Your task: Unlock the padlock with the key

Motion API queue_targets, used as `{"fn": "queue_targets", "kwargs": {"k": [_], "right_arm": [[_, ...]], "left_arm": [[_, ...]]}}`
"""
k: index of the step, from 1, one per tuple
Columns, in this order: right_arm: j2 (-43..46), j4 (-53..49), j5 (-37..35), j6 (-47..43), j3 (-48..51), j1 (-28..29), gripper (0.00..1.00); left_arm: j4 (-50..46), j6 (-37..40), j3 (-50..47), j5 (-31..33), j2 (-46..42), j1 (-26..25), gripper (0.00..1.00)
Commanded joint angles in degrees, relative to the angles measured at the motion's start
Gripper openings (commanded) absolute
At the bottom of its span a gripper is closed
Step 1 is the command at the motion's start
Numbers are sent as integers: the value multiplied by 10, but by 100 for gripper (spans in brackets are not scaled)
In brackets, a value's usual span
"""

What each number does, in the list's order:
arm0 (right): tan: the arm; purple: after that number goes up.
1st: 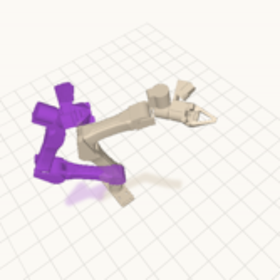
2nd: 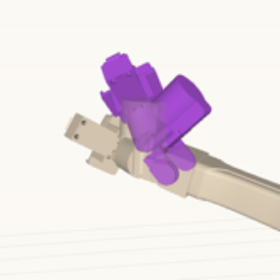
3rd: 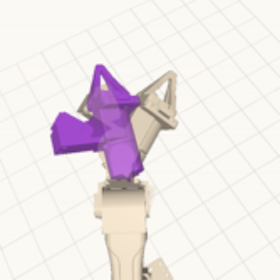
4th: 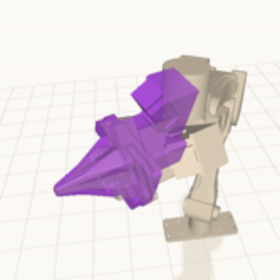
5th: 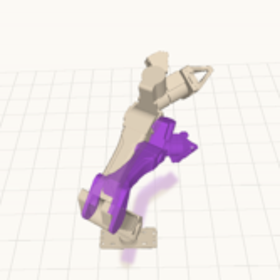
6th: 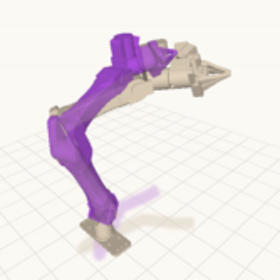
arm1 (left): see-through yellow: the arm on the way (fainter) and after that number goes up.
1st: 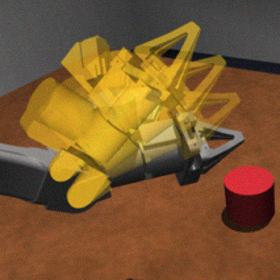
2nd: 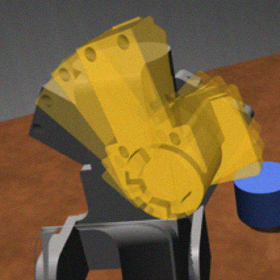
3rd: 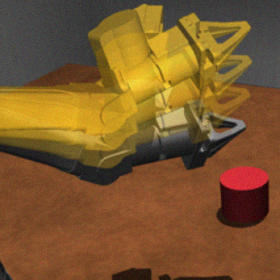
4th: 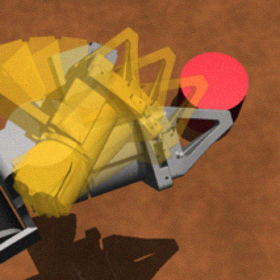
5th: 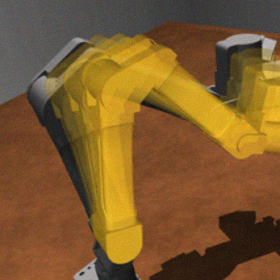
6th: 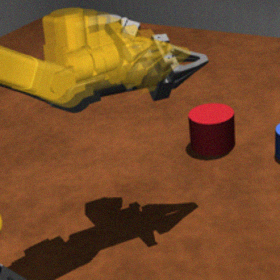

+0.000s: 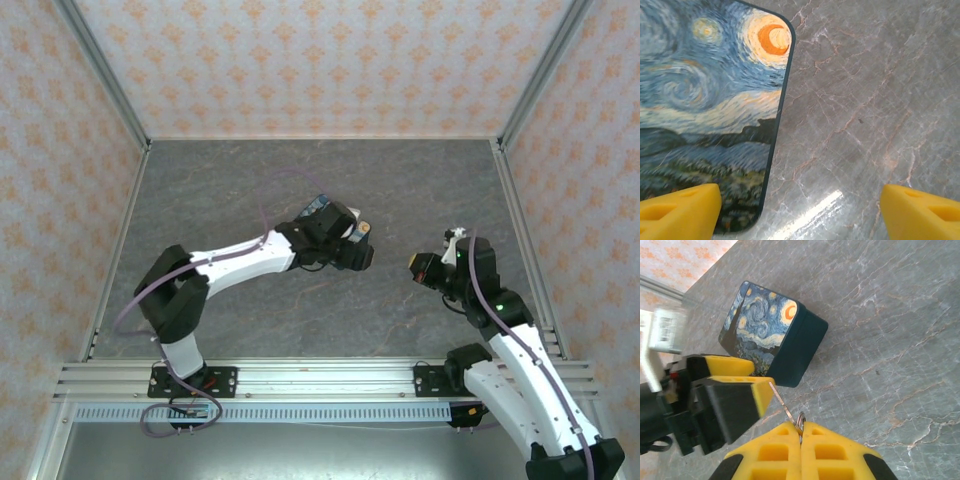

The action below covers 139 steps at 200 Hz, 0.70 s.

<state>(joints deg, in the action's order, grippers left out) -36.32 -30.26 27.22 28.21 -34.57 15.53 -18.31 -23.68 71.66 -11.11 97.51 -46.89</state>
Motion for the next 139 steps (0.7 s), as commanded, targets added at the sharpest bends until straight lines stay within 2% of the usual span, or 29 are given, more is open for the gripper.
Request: {"fn": "queue_targets", "kwargs": {"k": [1,9,26,66,103,139], "right_arm": [[-20,89,53,31,23,-2,0],[-34,112,64,41,27,1,0],[-67,161,66,60,32,22,0],[-176,298,50,99,25,91,0],[-298,416,63,127,-3,111,0],[-418,480,83,136,-53,121,0]], "left_arm": [[11,11,-22,40,-94,2,96],[14,14,-38,49,-124,9,100],[38,10,-92,46,-182,37,100],[142,-32,-249,-33,-272,136,100],[243,-47,-341,-121,-288,208,100],[323,-44,-370,-175,-243,226,100]]}}
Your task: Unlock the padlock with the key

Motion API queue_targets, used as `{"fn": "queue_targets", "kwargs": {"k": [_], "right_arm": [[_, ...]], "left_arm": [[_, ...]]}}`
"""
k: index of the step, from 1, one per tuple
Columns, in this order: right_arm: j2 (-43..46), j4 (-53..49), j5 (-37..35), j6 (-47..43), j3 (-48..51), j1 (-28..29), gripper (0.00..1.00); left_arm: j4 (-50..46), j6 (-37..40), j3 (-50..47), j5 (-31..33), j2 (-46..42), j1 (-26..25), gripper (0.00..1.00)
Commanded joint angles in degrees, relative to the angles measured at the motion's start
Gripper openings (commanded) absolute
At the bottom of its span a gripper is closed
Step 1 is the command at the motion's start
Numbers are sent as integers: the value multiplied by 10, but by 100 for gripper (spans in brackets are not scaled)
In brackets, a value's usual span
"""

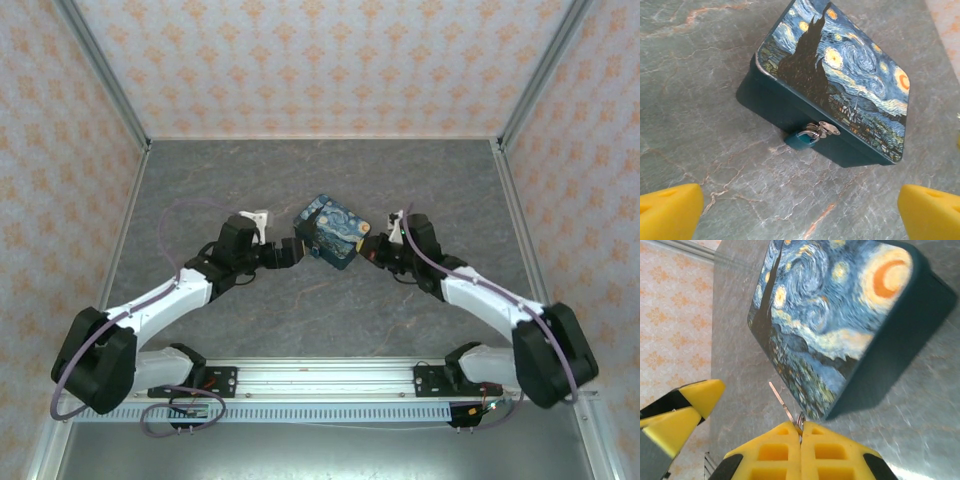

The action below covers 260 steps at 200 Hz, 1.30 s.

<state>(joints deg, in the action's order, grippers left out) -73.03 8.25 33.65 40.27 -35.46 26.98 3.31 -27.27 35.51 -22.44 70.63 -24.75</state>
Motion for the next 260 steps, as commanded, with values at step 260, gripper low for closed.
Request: {"fn": "queue_targets", "kwargs": {"k": [260], "right_arm": [[-176,39,7,-48,-59,9,0]], "left_arm": [[340,-19,35,-113,319,-22,83]]}}
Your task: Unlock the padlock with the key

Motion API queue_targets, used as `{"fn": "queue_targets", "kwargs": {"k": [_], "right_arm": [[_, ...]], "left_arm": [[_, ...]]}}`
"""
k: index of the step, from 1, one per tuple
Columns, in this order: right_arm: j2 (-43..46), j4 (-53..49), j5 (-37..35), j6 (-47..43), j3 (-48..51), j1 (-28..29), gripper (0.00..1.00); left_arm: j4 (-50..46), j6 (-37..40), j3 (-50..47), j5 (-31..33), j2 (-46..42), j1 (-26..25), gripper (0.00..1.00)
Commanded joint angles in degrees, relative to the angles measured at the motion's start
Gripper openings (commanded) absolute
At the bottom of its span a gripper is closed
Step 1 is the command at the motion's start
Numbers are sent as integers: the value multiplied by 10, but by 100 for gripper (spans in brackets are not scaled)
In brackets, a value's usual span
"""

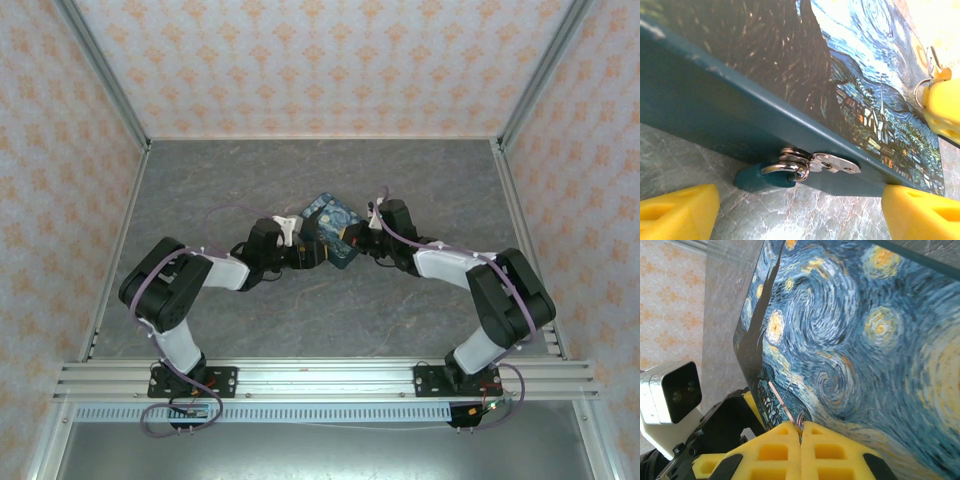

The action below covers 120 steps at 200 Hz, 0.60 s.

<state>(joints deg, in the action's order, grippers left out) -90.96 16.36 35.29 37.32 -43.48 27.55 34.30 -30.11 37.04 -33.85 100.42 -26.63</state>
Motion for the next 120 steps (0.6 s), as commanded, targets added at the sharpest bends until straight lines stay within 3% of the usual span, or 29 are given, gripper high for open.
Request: {"fn": "queue_targets", "kwargs": {"k": [1,68,120], "right_arm": [[3,-42,-10,-18,21,3,0],[7,-56,-25,-24,18,3,0],[12,-57,-27,-27,17,3,0]], "left_arm": [[30,9,20,0,22,-3,83],[7,50,21,25,7,-5,76],[69,39,-16,15,-26,17,75]]}}
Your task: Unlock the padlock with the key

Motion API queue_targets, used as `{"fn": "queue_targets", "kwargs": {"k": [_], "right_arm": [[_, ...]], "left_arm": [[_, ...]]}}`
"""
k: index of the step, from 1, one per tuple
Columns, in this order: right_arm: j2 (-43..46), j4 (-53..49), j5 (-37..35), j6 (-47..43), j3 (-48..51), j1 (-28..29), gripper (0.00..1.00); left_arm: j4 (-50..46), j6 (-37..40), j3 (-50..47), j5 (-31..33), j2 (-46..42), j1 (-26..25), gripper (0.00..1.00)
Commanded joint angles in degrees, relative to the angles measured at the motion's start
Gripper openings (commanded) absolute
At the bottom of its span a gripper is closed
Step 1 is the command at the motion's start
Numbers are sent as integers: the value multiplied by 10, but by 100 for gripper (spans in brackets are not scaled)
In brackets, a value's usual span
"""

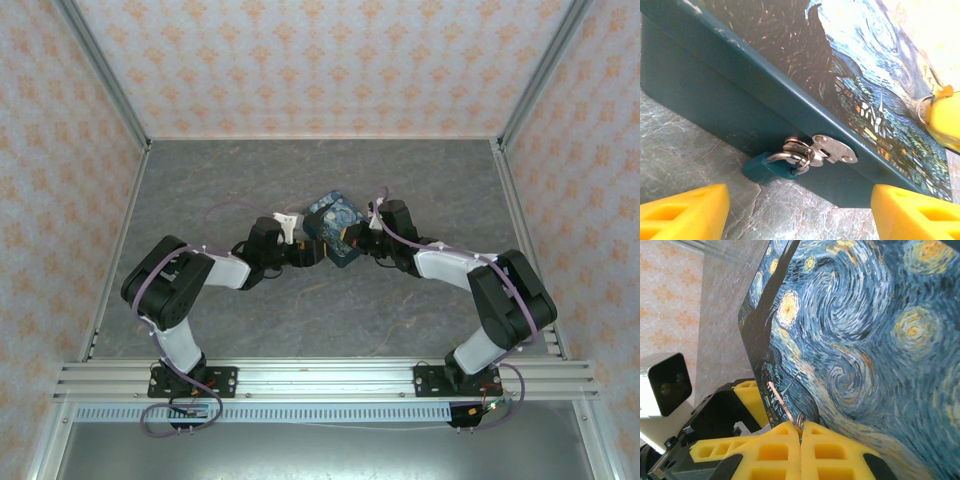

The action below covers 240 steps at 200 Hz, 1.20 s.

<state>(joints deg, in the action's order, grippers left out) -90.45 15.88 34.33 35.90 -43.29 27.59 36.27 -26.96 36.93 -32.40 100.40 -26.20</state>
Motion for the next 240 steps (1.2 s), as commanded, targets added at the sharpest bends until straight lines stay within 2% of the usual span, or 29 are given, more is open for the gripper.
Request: {"fn": "queue_targets", "kwargs": {"k": [1,80,136,240], "right_arm": [[7,-53,-17,-13,15,2,0],[11,-56,-20,-18,13,2,0],[10,-64,-23,-21,6,2,0],[7,-70,-24,-28,2,1,0]], "left_arm": [[52,7,-16,1,-26,13,75],[126,-18,-9,-67,10,38,87],[148,-27,9,-103,36,39,92],[153,-16,31,-127,73,39,91]]}}
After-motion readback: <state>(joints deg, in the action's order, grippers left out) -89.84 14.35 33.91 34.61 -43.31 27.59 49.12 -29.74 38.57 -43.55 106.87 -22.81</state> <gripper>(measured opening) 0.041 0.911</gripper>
